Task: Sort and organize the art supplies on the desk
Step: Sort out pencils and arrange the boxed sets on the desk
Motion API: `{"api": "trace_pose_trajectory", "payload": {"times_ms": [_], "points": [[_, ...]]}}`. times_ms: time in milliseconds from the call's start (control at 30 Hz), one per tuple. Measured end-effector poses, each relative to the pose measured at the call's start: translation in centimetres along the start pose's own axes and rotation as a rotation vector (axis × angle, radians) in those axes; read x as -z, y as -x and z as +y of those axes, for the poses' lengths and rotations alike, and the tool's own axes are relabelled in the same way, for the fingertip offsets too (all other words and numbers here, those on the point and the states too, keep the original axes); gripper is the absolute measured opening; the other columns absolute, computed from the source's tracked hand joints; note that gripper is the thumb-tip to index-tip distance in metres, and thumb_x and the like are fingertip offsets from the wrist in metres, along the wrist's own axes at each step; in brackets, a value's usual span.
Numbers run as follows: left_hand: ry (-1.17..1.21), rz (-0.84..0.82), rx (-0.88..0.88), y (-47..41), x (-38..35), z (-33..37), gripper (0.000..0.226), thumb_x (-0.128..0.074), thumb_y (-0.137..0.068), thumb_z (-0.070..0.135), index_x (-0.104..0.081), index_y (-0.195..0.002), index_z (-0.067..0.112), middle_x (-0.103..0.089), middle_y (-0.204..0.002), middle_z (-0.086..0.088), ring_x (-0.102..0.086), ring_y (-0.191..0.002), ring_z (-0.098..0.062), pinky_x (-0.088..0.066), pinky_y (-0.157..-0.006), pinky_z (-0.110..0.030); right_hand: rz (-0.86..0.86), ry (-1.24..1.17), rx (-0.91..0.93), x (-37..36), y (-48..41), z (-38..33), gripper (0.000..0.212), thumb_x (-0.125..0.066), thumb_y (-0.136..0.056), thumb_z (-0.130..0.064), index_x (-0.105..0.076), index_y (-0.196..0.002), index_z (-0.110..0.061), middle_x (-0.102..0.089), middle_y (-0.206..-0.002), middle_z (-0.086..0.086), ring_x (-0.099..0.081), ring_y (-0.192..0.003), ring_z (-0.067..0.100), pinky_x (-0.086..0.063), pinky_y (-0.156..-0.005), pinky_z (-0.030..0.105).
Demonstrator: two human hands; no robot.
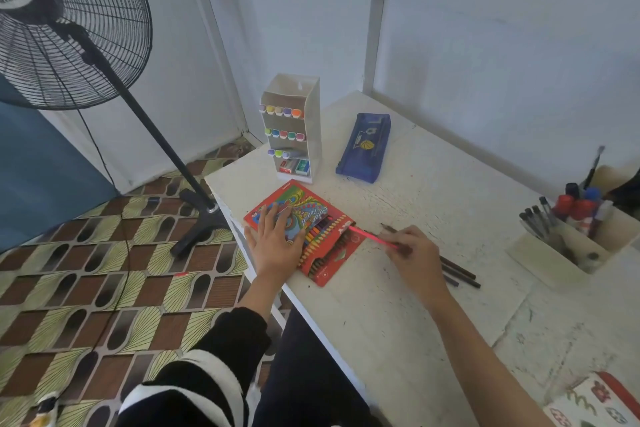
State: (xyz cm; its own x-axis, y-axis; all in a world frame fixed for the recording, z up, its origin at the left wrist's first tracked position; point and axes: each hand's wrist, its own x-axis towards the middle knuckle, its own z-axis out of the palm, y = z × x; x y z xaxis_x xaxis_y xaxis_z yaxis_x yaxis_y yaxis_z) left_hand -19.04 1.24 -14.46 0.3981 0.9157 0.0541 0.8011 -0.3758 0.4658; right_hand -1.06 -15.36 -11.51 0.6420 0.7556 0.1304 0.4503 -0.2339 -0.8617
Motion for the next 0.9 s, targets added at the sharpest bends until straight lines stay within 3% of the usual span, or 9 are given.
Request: {"api": "trace_pose_trajectory", "payload": {"times_ms": [100, 200, 300, 467, 533, 633, 733, 900], "points": [[0.002, -0.004, 0.005, 0.0, 0.0, 0.0, 0.056, -0.044, -0.094, 0.051, -0.031, -0.145, 0.032, -0.016, -0.158, 0.007, 0.001, -0.147, -0.013, 0.013, -0.115, -0.044, -0.029, 0.245, 0.099, -1.4, -0.5, 0.1, 0.024, -0.073, -0.076, -0.002, -0.073, -0.1, -0.007, -0.064, -0.085, 0.006, -0.054, -0.077, 0.014, -0.037, -0.07, 0.007], [0.001, -0.006, 0.009, 0.0, 0.0, 0.0, 0.056, -0.044, -0.094, 0.051, -0.031, -0.145, 0.032, -0.016, -0.158, 0.006, 0.0, -0.147, -0.014, 0.013, -0.115, -0.044, -0.035, 0.331, 0.17, -3.4, -1.1, -0.4, 0.018, -0.074, -0.076, -0.012, -0.074, -0.093, -0.007, -0.069, -0.083, 0.007, -0.056, -0.085, 0.024, -0.035, -0.07, 0.028], [0.001, -0.003, 0.01, 0.0, 0.1, 0.1, 0.056, -0.044, -0.094, 0.051, -0.031, -0.145, 0.032, -0.016, -0.158, 0.007, 0.0, -0.147, -0.014, 0.013, -0.114, -0.044, -0.07, 0.332, 0.212, -5.1, -1.8, -1.1, 0.018, -0.075, -0.076, -0.017, -0.073, -0.091, -0.006, -0.065, -0.081, 0.005, -0.044, -0.08, 0.016, -0.032, -0.069, 0.027], [0.009, 0.01, 0.0, 0.1, 0.0, 0.1, 0.056, -0.045, -0.094, 0.051, -0.033, -0.144, 0.032, -0.018, -0.157, 0.007, -0.001, -0.147, -0.013, 0.013, -0.115, -0.044, 0.007, 0.545, 0.347, -4.7, -2.0, -0.3, 0.015, -0.078, -0.071, -0.027, -0.075, -0.084, -0.02, -0.06, -0.082, -0.002, -0.055, -0.076, 0.022, -0.03, -0.063, 0.03], [0.012, 0.012, 0.001, 0.1, 0.0, 0.1, 0.055, -0.046, -0.094, 0.051, -0.033, -0.144, 0.032, -0.018, -0.157, 0.007, -0.001, -0.147, -0.013, 0.012, -0.115, -0.044, 0.073, 0.565, 0.301, -3.4, -2.0, 0.4, 0.013, -0.069, -0.079, -0.027, -0.075, -0.089, -0.021, -0.061, -0.086, -0.001, -0.054, -0.08, 0.023, -0.03, -0.066, 0.031], [0.011, 0.015, 0.001, 0.1, 0.0, 0.1, 0.055, -0.046, -0.094, 0.05, -0.033, -0.144, 0.032, -0.018, -0.157, 0.006, -0.001, -0.147, -0.013, 0.013, -0.115, -0.044, 0.12, 0.701, 0.071, -0.7, -2.0, 1.5, 0.019, -0.062, -0.088, -0.019, -0.072, -0.104, -0.019, -0.061, -0.1, 0.003, -0.051, -0.091, 0.024, -0.029, -0.072, 0.031], [0.014, 0.016, -0.001, 0.1, 0.0, 0.1, 0.055, -0.046, -0.094, 0.049, -0.034, -0.144, 0.031, -0.018, -0.157, 0.006, -0.002, -0.147, -0.014, 0.012, -0.115, -0.044, 0.093, 0.754, -0.107, 1.6, -2.2, 2.0, 0.021, -0.057, -0.092, -0.028, -0.07, -0.108, -0.023, -0.059, -0.105, 0.001, -0.048, -0.098, 0.021, -0.029, -0.076, 0.033], [0.003, 0.002, 0.004, -0.1, 0.0, 0.1, 0.055, -0.045, -0.094, 0.05, -0.032, -0.144, 0.032, -0.017, -0.157, 0.006, 0.0, -0.147, -0.013, 0.013, -0.114, -0.043, -0.015, 0.836, -0.058, 2.5, -2.8, 1.5, 0.017, -0.059, -0.09, -0.032, -0.07, -0.101, -0.024, -0.06, -0.105, -0.005, -0.048, -0.096, 0.015, -0.025, -0.074, 0.029]]}}
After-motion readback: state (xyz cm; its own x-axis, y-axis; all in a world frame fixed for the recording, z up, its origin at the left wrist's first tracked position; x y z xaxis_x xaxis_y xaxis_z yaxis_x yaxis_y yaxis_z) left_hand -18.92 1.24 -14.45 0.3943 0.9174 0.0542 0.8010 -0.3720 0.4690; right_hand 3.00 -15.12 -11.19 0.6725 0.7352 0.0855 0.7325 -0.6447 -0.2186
